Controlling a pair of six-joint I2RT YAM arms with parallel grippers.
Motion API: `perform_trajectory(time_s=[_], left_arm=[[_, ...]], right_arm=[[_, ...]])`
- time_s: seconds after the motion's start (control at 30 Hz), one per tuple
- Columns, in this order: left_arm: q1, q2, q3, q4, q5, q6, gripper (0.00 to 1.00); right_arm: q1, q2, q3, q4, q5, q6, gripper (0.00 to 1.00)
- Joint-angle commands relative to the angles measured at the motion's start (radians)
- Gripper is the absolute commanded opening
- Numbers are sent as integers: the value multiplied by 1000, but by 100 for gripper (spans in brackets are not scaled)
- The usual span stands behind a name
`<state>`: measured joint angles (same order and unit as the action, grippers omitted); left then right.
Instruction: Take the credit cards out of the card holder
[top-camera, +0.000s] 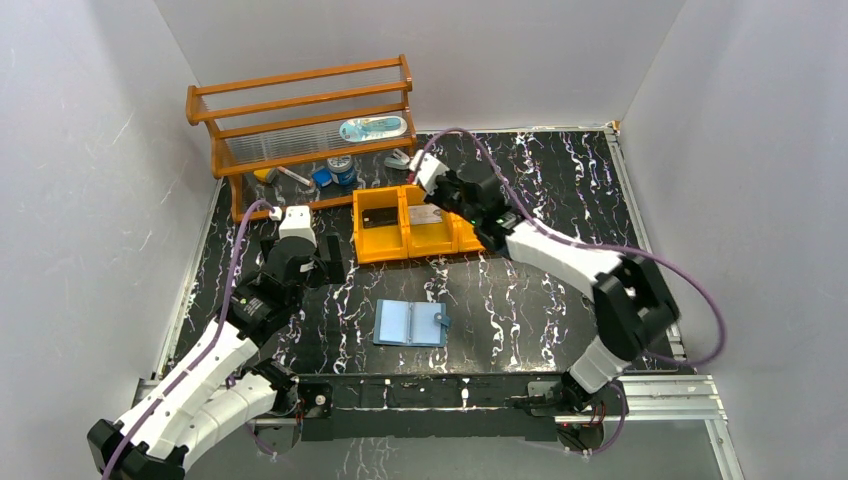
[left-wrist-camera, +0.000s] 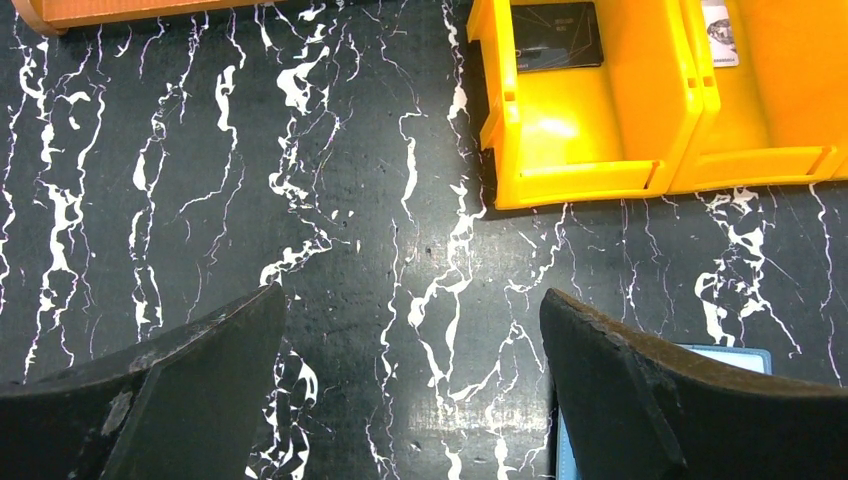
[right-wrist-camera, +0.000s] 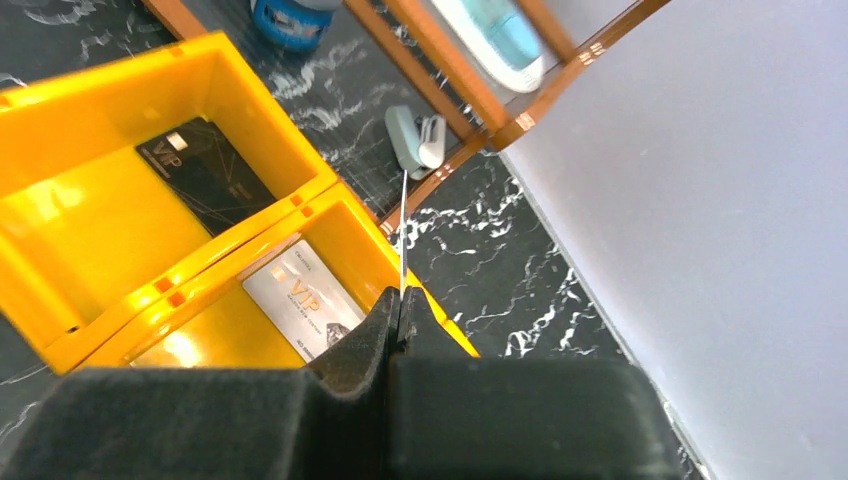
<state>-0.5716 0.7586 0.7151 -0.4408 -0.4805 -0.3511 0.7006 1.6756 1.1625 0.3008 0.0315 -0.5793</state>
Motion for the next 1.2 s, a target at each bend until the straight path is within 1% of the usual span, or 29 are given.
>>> perform_trajectory(time_s=[0.0,0.07,0.17,0.3,0.43,0.6,0.73,0.9,1.03,1.17], left_arm=[[7,-43,-2,20,-16,1,98],[7,-51,-7,26,-9,0,98],[9,-50,-9,30,1,3,98],[10,-46,-6,29,9,3,98],[12,-47,-7,31,16,3,98],[12,-50,-8,31,16,4,98],[12,-50,-10,30,13,6,98],[14,-48,-12,29,10,8,98],[14,-48,-11,31,11,8,98],[15,-48,-11,33,15,9,98]], right_arm=[[5,-211,-135,37,-14,6,0],[5,-272,-182,7,-14,6,0],[4,-320,-177,-133,-14,6,0],[5,-320,-177,-261,-14,6,0],[4,-282,-157,-289,-14,6,0],[4,-159,-10,-314,-14,6,0],[3,9,224,-470,-14,6,0],[2,165,432,-556,-24,6,0],[3,240,491,-594,0,6,0],[3,274,476,-572,45,6,0]])
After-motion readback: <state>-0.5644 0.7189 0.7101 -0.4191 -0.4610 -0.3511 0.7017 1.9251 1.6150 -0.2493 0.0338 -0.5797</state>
